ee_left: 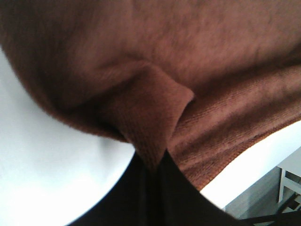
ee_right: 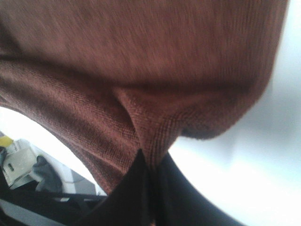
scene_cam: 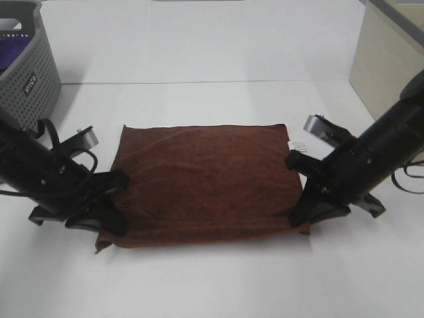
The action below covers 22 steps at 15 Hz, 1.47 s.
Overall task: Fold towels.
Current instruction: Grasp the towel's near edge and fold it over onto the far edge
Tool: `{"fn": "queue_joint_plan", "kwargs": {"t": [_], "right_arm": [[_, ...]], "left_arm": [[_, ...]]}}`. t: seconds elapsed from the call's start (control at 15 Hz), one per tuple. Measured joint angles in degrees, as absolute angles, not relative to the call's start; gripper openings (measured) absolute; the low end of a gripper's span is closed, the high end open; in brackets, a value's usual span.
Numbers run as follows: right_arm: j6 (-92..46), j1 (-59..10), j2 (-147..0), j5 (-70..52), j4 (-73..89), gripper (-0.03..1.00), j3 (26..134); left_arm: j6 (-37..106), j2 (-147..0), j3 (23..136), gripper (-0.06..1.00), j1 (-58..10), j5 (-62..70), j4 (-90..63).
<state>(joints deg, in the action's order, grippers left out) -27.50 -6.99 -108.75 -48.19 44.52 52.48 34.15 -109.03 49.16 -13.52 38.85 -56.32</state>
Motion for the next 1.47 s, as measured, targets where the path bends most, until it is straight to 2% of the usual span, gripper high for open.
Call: {"fn": "queue_joint_plan", "kwargs": {"t": [0.4,0.67,0.8,1.07,1.47], "right_arm": [[-22.69,-6.93,-115.16,-53.51,39.30,0.00,75.46],[-22.35,-6.93,-124.79,-55.06,38.96,0.00,89.84],[-21.77,-6.93,-128.97,-55.29,38.73,0.00,95.17],[-21.37,-6.88,-131.78,-53.92,37.07,0.00,97.29],[-21.31,-6.82,-131.78,-53.46,37.13,0.00,97.52]], "left_arm": [[26.24,-110.47,67.27,0.01,-13.52,38.56,-46.47],[23.78,-120.89,83.19,0.01,-13.52,38.62,-41.71],[21.89,-123.70,87.72,0.01,-13.52,38.56,-39.76],[19.48,-124.56,89.38,0.01,-13.52,37.70,-33.86],[18.51,-124.56,89.38,0.01,-13.52,37.70,-32.83]]}}
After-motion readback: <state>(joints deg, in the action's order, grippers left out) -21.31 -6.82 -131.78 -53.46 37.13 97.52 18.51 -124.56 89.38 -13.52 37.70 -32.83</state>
